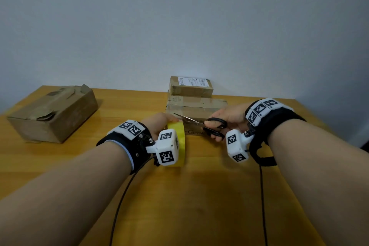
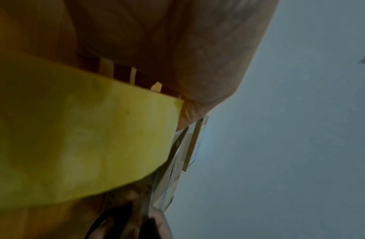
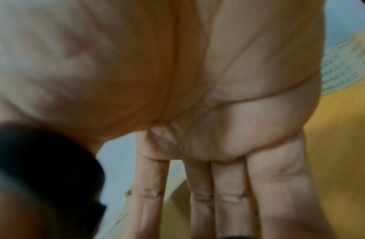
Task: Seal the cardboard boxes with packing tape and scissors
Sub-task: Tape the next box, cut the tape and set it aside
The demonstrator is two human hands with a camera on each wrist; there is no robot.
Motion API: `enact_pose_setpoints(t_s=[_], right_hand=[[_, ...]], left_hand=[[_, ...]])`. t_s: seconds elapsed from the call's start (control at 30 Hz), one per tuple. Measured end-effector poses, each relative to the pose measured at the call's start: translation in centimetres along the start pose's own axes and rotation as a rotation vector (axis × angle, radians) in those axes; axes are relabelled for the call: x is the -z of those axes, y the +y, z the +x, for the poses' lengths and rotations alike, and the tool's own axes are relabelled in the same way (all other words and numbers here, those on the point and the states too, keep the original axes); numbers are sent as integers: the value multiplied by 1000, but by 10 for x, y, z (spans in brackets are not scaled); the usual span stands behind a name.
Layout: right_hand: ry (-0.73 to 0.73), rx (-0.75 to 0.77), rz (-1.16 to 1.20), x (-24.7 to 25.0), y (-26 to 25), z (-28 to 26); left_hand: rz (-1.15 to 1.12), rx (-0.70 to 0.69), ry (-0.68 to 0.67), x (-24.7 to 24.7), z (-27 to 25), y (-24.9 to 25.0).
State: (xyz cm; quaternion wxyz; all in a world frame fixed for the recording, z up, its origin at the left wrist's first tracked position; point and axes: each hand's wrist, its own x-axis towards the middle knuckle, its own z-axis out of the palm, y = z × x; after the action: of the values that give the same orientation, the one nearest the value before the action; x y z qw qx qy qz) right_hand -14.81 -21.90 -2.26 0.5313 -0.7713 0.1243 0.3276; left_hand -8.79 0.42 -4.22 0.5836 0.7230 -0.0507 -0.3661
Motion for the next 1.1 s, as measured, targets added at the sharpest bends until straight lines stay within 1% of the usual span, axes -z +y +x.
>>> enact_pose_setpoints(t_s=[0.1, 0.27, 0.4, 0.53, 0.6, 0.67, 0.77, 0.8, 0.87, 0.97, 1.03, 1.1], right_hand=[[-7, 12, 13, -2, -5, 7], [77, 10, -83, 7, -4, 17], [117, -20, -139, 7, -7, 17], [178, -33, -222, 1, -17, 10], [216, -38, -259, -1, -21, 9], [226, -50, -264, -3, -23, 8], [196, -109, -252, -5, -16, 10], [192, -136, -279, -7, -13, 10], [216, -183, -409, -14, -7, 10], [371, -185, -640, -28, -4, 12], [458, -154, -792, -37, -3, 16], [498, -151, -833, -43, -1, 21]], left_hand=[[-15, 21, -15, 2, 3, -1], [6, 90, -53, 5, 3, -5], [-11, 114, -93, 9, 1, -9], [12, 87, -100, 13, -3, -8], [30, 87, -144, 11, -8, -8], [55, 83, -187, 8, -13, -8], [76, 50, -181, 10, -21, -7], [85, 36, -160, 12, -23, -7], [97, 1, -107, 18, -28, -9], [8, 58, -102, 23, -29, -13], [14, 56, -75, 25, -27, -15], [37, 33, -46, 26, -28, -13]])
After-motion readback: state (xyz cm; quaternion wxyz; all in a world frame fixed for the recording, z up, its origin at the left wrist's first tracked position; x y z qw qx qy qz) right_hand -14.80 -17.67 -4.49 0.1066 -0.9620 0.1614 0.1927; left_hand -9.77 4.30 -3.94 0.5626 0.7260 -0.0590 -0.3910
